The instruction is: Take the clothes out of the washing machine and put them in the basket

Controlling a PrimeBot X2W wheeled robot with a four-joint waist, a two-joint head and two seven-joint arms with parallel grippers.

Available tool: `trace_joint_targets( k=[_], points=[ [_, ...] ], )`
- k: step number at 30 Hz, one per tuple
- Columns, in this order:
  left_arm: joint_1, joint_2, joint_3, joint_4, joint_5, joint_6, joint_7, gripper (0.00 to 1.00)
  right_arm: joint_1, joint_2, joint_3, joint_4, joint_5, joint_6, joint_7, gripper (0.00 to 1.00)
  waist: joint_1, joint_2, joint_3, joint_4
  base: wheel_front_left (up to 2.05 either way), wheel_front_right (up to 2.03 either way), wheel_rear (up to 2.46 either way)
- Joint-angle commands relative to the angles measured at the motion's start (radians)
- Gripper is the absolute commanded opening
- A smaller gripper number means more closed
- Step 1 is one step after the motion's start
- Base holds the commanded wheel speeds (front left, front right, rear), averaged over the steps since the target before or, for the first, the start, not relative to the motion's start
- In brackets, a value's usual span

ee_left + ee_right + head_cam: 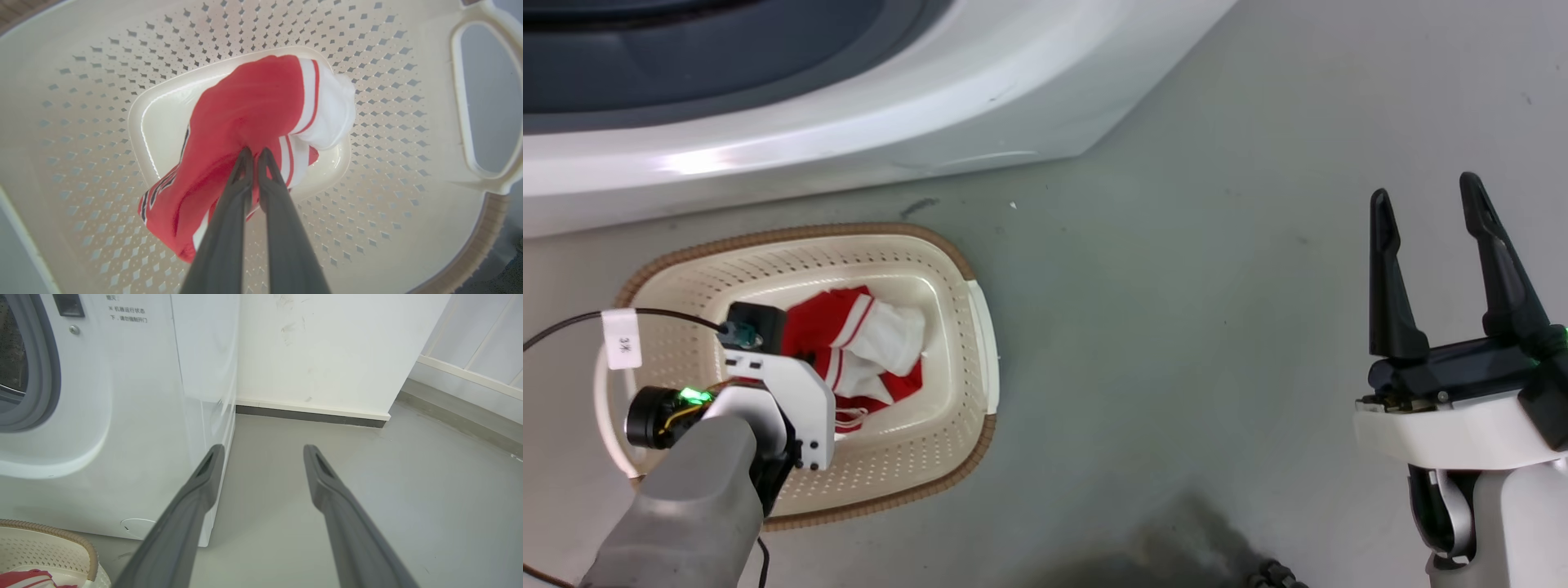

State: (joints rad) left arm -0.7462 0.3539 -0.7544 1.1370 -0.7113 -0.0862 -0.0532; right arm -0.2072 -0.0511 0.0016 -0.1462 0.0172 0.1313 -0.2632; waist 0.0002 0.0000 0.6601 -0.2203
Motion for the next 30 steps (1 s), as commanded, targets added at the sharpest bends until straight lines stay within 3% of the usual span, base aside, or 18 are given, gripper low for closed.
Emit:
trace_joint_targets(
  k=[1, 7, 8, 9, 25, 30],
  points=[
    [-0.028, -0.008, 0.010, 0.019, -0.006, 0.006, -0.018, 0.00, -0.025, 0.002, 0.000, -0.007, 0.006, -0.001, -0.002, 1.00, -0.0002, 0.0000, 0.041, -0.025, 0.00, 0.00, 0.00],
    [-0.070, -0.025, 0.008, 0.082, -0.005, -0.001, -0.064, 0.00, -0.030, 0.002, 0.000, -0.015, 0.008, -0.001, -0.002, 1.00, -0.0002, 0.0000, 0.069, -0.029, 0.00, 0.00, 0.00],
    [-0.074, -0.028, 0.006, 0.091, -0.004, 0.003, -0.067, 0.40, -0.031, 0.002, 0.001, -0.014, 0.007, -0.001, -0.002, 1.00, -0.0002, 0.0000, 0.070, -0.028, 0.00, 0.00, 0.00],
    [-0.077, -0.032, 0.004, 0.098, -0.002, 0.005, -0.070, 1.00, -0.031, 0.002, -0.001, -0.012, 0.005, -0.001, -0.002, 1.00, -0.0002, 0.0000, 0.067, -0.025, 0.00, 0.00, 0.00],
    [-0.024, -0.099, 0.003, 0.106, -0.004, -0.007, -0.204, 1.00, 0.003, 0.001, -0.012, 0.039, -0.042, -0.001, -0.002, 1.00, -0.0002, 0.0000, -0.132, 0.060, 0.00, 0.00, 0.00],
    [0.009, -0.070, 0.061, -0.045, 0.032, 0.045, -0.213, 1.00, 0.029, 0.001, -0.035, 0.051, -0.061, -0.001, -0.002, 1.00, -0.0002, 0.0000, -0.227, 0.102, 0.00, 0.00, 0.00]
  ],
)
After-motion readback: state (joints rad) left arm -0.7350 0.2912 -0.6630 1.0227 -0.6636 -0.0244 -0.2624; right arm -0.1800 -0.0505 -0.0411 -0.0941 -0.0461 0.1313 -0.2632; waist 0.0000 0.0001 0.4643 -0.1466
